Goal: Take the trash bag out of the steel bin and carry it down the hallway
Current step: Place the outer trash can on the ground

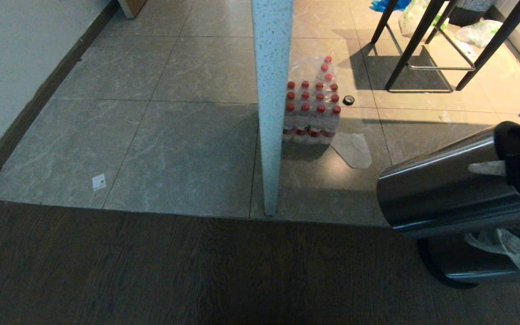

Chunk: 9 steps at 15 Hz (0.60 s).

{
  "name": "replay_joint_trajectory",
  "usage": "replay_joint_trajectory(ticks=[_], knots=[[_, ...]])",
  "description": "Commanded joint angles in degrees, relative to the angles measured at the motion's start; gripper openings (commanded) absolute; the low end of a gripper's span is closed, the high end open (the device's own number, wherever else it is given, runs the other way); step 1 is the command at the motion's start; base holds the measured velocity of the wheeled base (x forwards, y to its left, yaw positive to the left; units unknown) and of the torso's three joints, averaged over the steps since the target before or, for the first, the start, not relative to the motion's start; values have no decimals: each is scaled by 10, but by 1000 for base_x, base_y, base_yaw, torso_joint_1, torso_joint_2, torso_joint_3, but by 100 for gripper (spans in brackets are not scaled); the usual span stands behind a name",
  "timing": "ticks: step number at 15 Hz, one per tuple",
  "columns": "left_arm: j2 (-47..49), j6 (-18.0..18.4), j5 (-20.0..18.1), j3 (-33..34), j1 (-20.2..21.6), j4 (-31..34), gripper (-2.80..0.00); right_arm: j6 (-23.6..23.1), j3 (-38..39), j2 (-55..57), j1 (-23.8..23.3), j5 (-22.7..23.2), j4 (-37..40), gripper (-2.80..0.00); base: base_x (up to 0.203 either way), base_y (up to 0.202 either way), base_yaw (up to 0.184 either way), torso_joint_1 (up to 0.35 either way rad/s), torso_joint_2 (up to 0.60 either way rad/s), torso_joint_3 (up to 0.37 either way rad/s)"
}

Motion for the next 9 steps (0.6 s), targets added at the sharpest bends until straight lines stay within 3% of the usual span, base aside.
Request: replay_joint_trajectory(ticks=[1,6,9], knots=[[0,0,0,0,0,0,-280,18,-48,129,71,-64,-62,-280,0,0,0,0,0,0],[0,0,0,0,0,0,-280,25,-155,269,164,-98,-180,-280,0,0,0,0,0,0],[0,0,0,0,0,0,-280,-28,-184,334,185,-104,-231,-280,0,0,0,0,0,0]])
